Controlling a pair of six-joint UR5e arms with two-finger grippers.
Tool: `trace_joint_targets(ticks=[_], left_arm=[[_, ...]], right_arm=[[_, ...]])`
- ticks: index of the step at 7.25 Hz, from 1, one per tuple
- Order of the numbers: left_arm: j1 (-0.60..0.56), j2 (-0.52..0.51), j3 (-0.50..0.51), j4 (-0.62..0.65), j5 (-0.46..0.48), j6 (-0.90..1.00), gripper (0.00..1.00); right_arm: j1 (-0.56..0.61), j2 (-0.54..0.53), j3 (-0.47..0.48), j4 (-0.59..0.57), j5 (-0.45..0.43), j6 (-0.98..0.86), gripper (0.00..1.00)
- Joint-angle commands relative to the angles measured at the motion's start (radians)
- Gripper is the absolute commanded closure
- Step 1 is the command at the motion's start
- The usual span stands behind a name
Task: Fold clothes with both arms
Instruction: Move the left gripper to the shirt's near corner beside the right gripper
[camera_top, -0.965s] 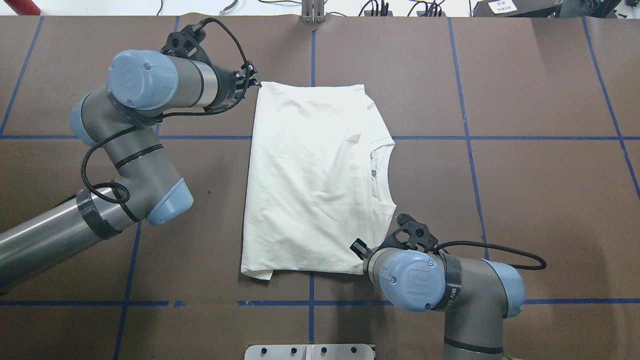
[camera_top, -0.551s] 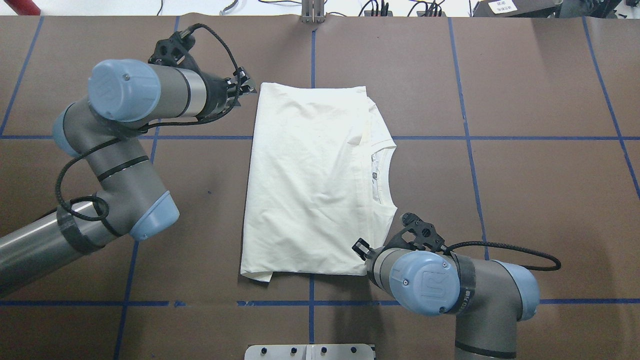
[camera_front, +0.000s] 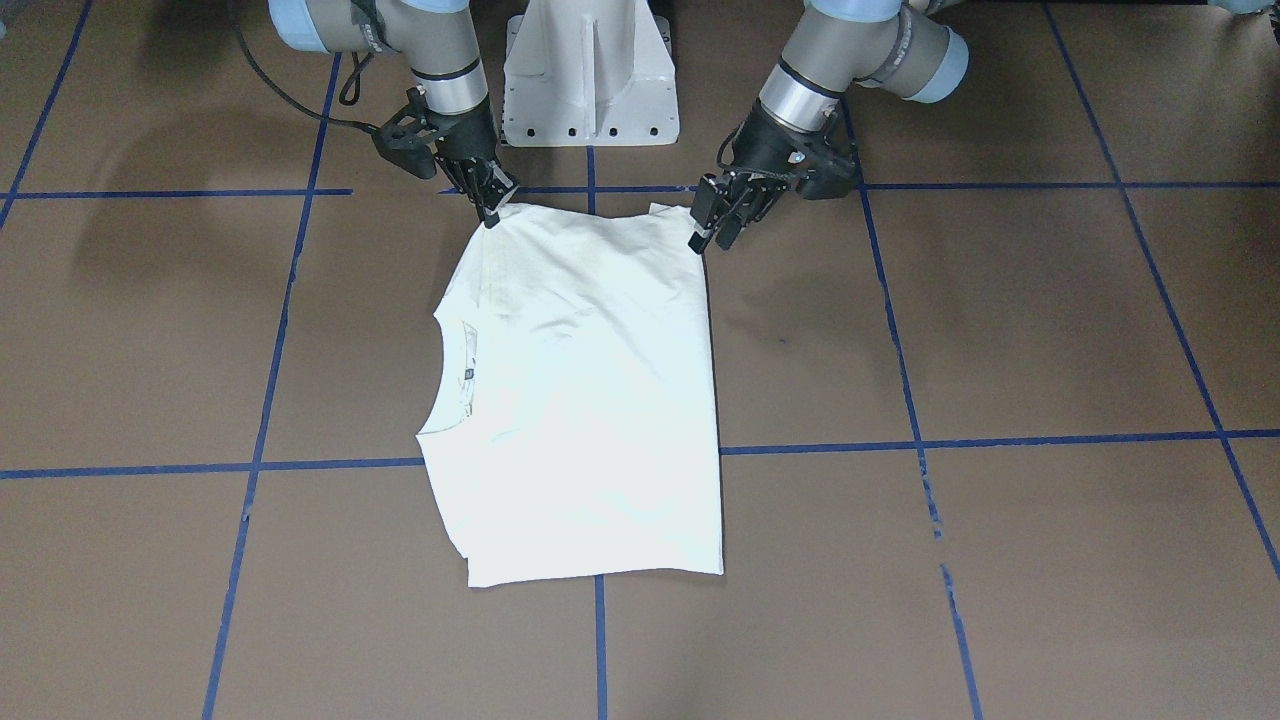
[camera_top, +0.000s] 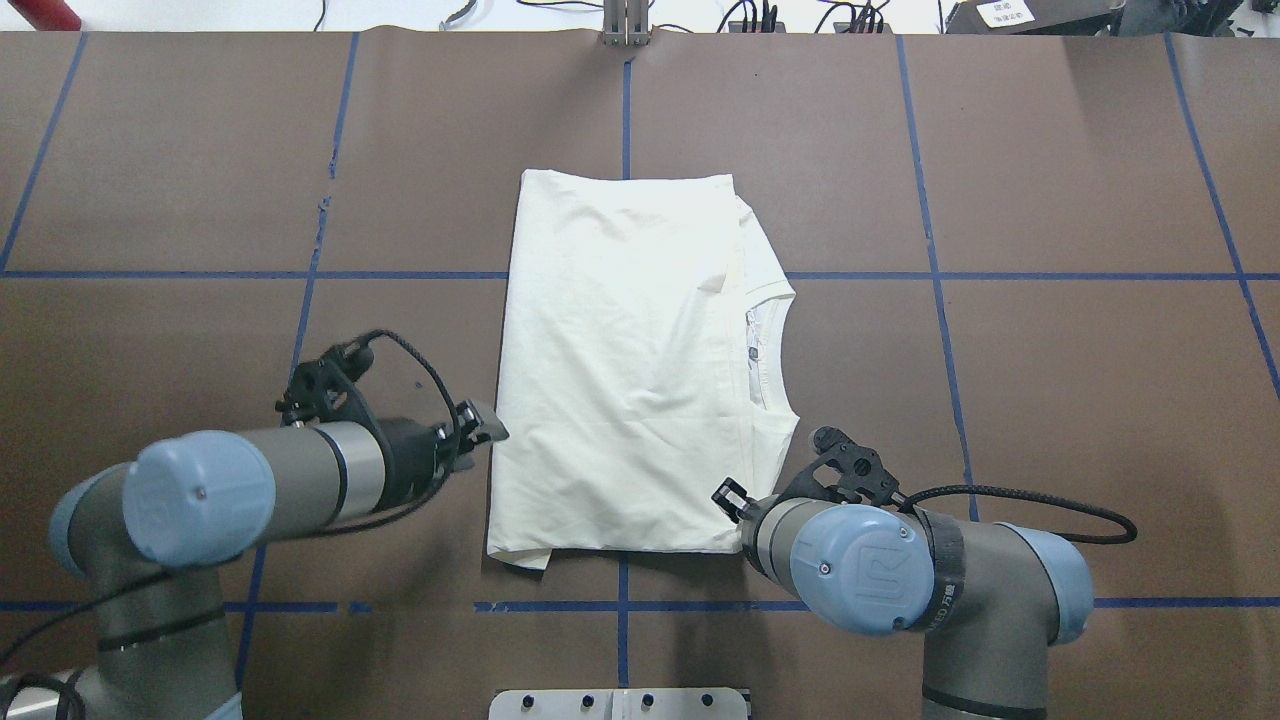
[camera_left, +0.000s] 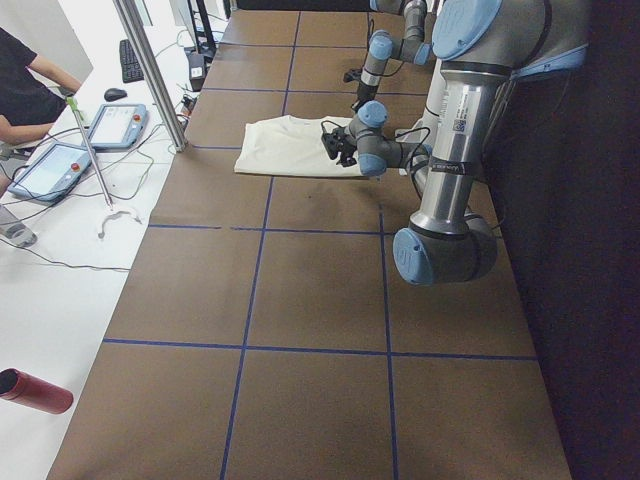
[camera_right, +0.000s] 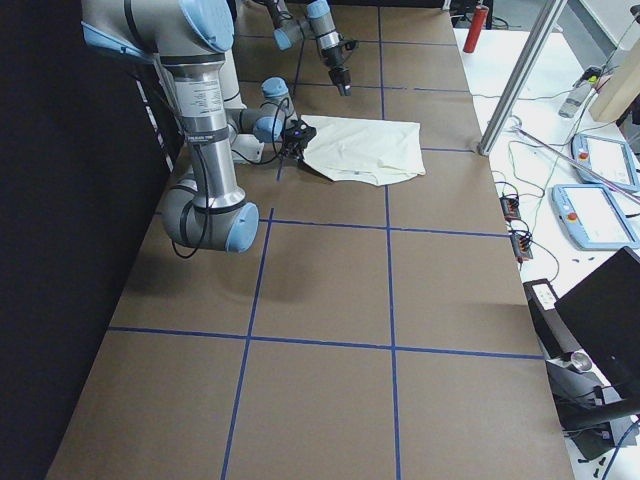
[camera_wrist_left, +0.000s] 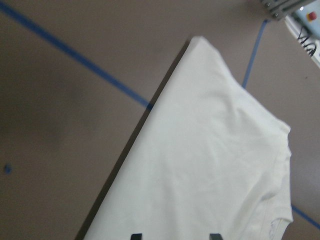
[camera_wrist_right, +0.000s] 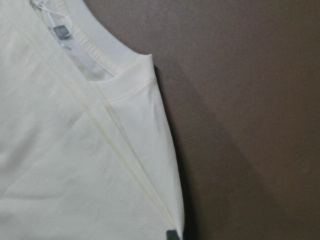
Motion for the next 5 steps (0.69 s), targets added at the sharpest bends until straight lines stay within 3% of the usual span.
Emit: trace_joint_targets(ticks=[1,5], left_arm=[[0.132,0.007,0.019,0.021,0.075,-0.059,0.43],[0.14,-0.004,0.054,0.029,0.075,-0.059,0.48]], right_arm=[[-0.001,0.001,-0.002,0.0,0.0,0.0,1.0],[-0.004,0.001,0.0,0.002,0.0,0.0,1.0]])
